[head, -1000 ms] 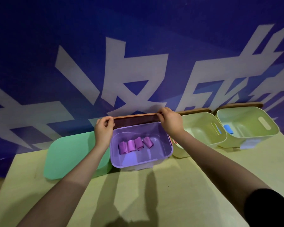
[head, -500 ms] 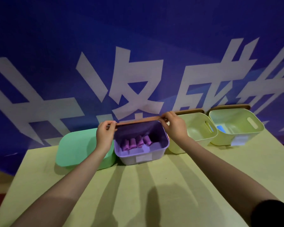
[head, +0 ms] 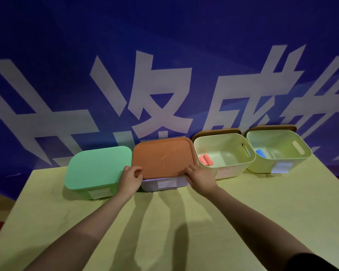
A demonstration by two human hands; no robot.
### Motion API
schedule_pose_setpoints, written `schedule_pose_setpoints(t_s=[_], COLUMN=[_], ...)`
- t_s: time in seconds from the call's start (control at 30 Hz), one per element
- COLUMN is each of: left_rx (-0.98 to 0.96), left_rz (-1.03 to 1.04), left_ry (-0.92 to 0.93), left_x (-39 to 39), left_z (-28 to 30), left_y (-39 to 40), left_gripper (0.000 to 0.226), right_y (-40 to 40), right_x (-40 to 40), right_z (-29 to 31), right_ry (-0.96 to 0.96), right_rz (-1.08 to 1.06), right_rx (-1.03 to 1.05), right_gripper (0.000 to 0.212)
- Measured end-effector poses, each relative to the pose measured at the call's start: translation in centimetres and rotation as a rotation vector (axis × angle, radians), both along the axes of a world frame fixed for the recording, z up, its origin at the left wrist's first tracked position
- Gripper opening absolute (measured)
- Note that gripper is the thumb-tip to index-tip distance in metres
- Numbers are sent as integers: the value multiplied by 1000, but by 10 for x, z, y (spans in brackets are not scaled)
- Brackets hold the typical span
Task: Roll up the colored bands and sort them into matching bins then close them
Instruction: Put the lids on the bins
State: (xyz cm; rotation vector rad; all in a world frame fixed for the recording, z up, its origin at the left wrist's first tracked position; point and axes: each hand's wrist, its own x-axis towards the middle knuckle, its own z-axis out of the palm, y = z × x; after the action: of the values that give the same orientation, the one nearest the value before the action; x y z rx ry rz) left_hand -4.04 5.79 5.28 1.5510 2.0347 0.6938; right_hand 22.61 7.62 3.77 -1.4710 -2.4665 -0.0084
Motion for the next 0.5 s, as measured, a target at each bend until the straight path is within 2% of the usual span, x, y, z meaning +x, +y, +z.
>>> schedule_pose_setpoints(t_s=[0.1,0.23,0.33,0.5], left_rx=[19,112,128,42], left_rz=[16,15,-22,-124], left_ry=[62,136,198,275], left_x=[2,1,3,11], left_z=[1,9,11,4], left_y=[1,12,29,50], left_gripper=[22,21,27,36], right_y=[2,24,47,71], right_x=[-2,-2,-8,-26], right_z=[5,15,22,14], right_ry=[75,157,88,-31], right_rz=[7,-81,-138,-163], right_rx=[20,-13,-76,-226], right_gripper=[9,23,31,54])
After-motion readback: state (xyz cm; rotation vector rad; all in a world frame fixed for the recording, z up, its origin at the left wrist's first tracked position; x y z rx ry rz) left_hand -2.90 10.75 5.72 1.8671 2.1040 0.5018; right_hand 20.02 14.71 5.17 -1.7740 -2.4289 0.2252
